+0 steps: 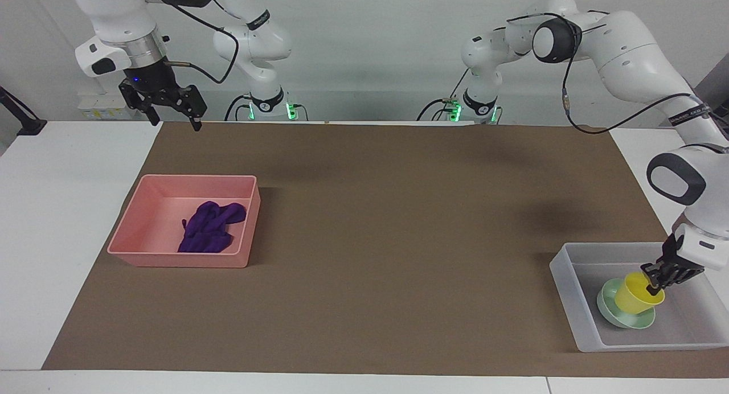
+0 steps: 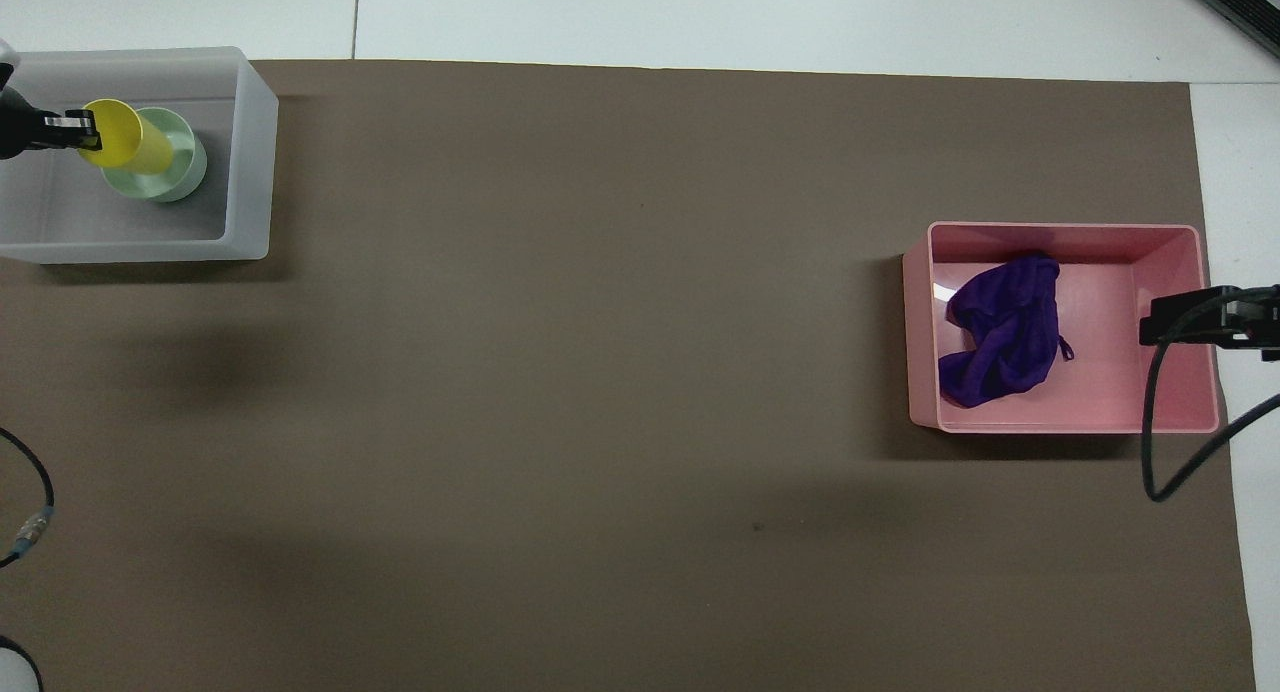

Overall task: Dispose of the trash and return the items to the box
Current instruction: 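Lower the cup into the bowl and open the left gripper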

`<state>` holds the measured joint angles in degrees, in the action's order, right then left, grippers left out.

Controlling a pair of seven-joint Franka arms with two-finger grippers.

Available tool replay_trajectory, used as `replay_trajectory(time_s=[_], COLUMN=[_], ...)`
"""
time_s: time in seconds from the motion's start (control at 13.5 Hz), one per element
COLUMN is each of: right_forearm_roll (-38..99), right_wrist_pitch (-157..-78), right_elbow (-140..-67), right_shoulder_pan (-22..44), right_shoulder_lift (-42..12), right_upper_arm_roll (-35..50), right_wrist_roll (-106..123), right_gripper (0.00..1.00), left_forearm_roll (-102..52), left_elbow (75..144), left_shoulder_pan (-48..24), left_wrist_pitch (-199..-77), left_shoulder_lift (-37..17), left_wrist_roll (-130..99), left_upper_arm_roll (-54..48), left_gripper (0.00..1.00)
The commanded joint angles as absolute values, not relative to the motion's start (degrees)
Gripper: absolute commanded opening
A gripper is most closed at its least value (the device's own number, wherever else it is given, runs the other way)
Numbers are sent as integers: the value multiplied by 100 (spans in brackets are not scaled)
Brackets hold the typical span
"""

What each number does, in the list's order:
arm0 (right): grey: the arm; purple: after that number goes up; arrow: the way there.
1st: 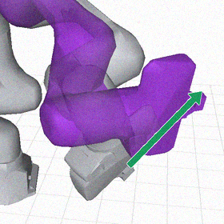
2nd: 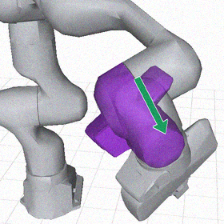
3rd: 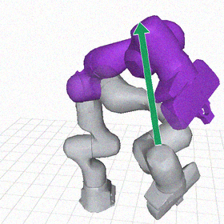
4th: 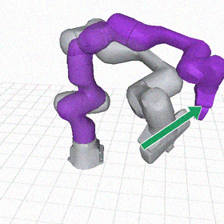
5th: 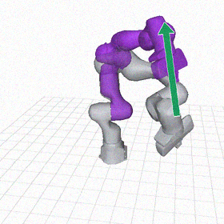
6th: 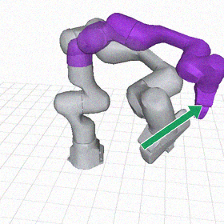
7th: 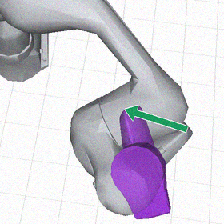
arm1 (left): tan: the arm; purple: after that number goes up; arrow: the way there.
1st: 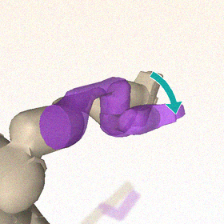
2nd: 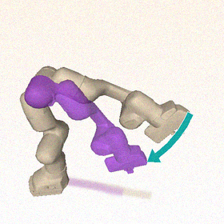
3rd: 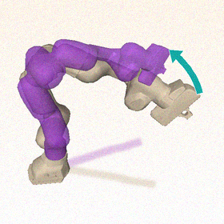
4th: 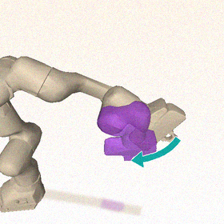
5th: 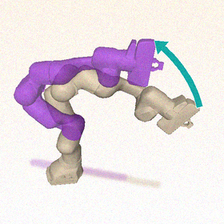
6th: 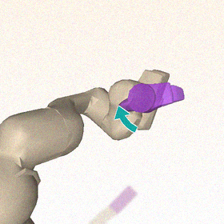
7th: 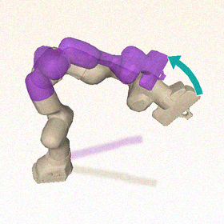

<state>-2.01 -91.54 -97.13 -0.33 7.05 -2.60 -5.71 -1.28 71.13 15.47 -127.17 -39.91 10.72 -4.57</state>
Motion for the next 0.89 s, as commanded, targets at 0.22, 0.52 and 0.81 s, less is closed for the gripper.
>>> replay_trajectory(time_s=[0.22,0.52,0.81], right_forearm_roll=[-176,-167,-167], right_wrist_pitch=[-9176,-9229,-9263], right_elbow=[-9817,-9844,-9887], right_shoulder_pan=[-70,-88,-123], right_shoulder_lift=[826,835,844], right_upper_arm_roll=[-229,-229,-229], right_wrist_roll=[-413,-404,-396], right_gripper=[100,100,100], left_forearm_roll=[-246,-176,-167], left_elbow=[7672,7638,7909], left_shoulder_pan=[1644,1565,1328], left_wrist_pitch=[-13131,-13025,-12868], left_shoulder_lift=[-3815,-3771,-3122], left_wrist_roll=[1178,1186,1178], left_upper_arm_roll=[-501,-492,-483], left_gripper=[12,68,100])
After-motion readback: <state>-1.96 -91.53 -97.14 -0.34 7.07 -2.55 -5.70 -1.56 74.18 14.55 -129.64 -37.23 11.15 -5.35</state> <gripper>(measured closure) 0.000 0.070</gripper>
